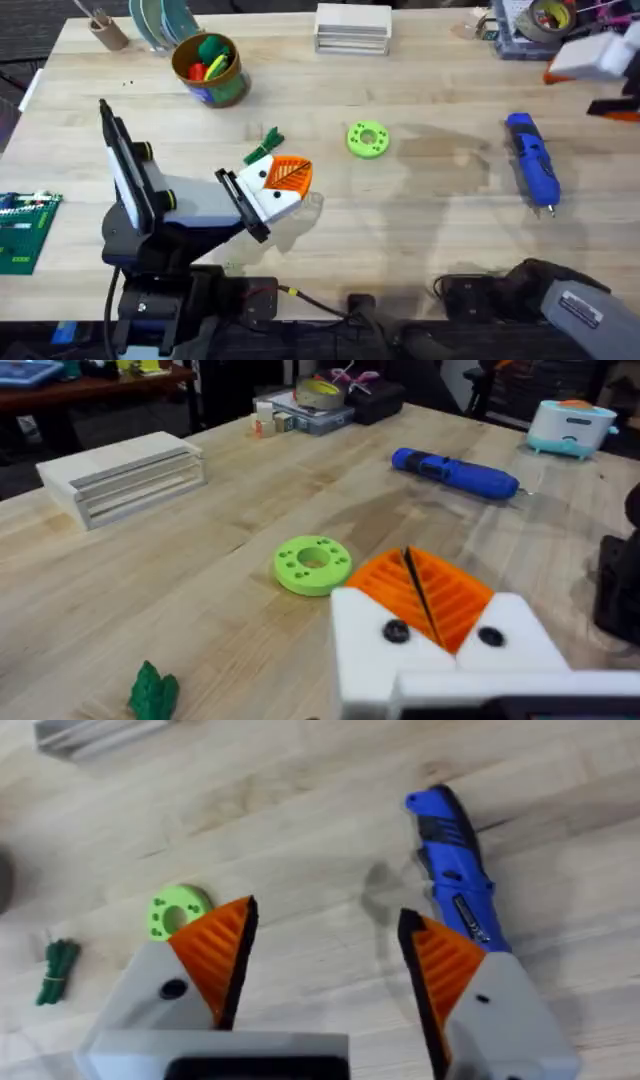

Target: Pick up the gripper from the table and insert it into the empty holder that is missing its gripper. Then pick up a screw, insert it into the mounting hole, and use the screwdriver to tighten it. Finally, clean up the table by picking up the vegetable and placing it into the bucket.

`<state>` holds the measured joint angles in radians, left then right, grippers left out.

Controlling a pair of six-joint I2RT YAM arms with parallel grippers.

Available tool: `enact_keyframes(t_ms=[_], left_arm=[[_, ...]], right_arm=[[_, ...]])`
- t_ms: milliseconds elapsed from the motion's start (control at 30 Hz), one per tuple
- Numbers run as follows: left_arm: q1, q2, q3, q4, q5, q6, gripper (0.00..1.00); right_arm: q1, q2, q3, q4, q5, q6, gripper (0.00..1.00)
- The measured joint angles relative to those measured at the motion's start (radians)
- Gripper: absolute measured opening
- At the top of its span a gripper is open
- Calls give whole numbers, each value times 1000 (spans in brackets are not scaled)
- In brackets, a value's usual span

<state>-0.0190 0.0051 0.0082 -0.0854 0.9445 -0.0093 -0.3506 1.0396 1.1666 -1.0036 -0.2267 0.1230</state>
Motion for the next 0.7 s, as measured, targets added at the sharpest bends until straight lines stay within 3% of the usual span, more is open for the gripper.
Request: enact_keyframes(t_ms=[233, 500, 700], left_arm=[[0, 0, 0, 2, -15, -9, 8], [0, 0, 0, 3, -22, -11, 8], [0, 0, 0, 3, -23, -11, 8]], right_arm=[[-14, 20, -70, 132, 22, -151, 887], [-14, 148, -73, 123, 205, -334, 889], [-14, 214, -77, 144, 252, -414, 887]])
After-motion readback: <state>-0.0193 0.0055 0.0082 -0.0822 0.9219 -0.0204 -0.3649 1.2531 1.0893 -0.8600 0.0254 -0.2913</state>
